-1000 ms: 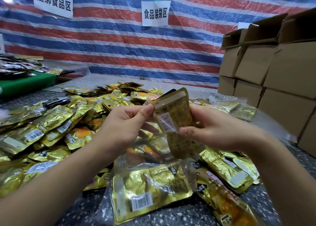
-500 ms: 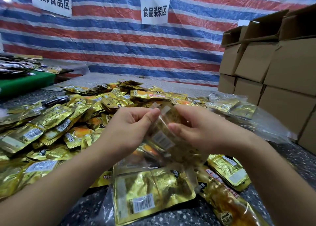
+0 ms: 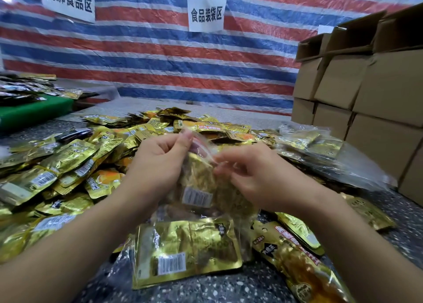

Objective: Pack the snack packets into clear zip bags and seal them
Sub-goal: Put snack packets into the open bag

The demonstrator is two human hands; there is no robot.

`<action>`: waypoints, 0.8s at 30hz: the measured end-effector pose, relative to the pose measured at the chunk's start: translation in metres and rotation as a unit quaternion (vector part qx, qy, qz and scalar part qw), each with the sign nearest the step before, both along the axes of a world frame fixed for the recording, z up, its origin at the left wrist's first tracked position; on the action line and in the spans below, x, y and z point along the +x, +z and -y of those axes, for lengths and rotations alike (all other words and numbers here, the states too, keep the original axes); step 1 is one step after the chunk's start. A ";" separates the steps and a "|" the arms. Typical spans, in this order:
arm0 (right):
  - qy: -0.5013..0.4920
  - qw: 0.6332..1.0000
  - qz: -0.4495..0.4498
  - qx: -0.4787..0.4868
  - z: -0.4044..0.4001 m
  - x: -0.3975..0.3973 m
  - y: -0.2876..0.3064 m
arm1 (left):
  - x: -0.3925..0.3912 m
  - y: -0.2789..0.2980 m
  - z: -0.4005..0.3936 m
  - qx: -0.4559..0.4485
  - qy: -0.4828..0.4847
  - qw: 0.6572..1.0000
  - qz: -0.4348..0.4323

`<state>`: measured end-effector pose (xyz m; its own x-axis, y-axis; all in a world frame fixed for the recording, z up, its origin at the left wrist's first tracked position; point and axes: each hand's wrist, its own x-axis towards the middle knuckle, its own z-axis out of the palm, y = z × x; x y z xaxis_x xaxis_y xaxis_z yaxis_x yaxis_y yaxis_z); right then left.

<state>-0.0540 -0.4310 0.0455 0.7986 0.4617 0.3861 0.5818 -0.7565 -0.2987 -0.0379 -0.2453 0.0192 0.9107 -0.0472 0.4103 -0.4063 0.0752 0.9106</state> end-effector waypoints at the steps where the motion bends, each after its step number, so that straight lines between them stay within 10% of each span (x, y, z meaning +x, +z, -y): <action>1: 0.004 1.000 0.021 0.001 -0.002 0.001 -0.001 | 0.000 0.001 0.000 -0.004 0.000 1.000 -0.003; 6: -0.037 0.979 0.134 0.146 0.006 0.012 -0.002 | 0.007 0.006 -0.006 -0.120 -0.004 0.991 -0.057; 11: -0.037 0.951 -0.130 0.279 0.013 0.016 -0.005 | 0.013 0.009 -0.012 -0.193 0.004 0.977 -0.087; 19: -0.036 0.850 -0.129 0.509 -0.006 0.015 -0.008 | 0.007 0.004 -0.010 -0.044 -0.042 0.985 -0.160; 24: -0.018 0.855 -0.171 0.489 -0.013 0.012 -0.014 | 0.009 0.001 -0.009 -0.036 -0.002 0.987 -0.156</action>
<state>-0.0422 -0.4184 0.0316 0.9488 0.0247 0.3150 0.3159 -0.0622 -0.9467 -0.0285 -0.2366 0.0205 0.9932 -0.0325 0.1122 -0.1064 0.1455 0.9836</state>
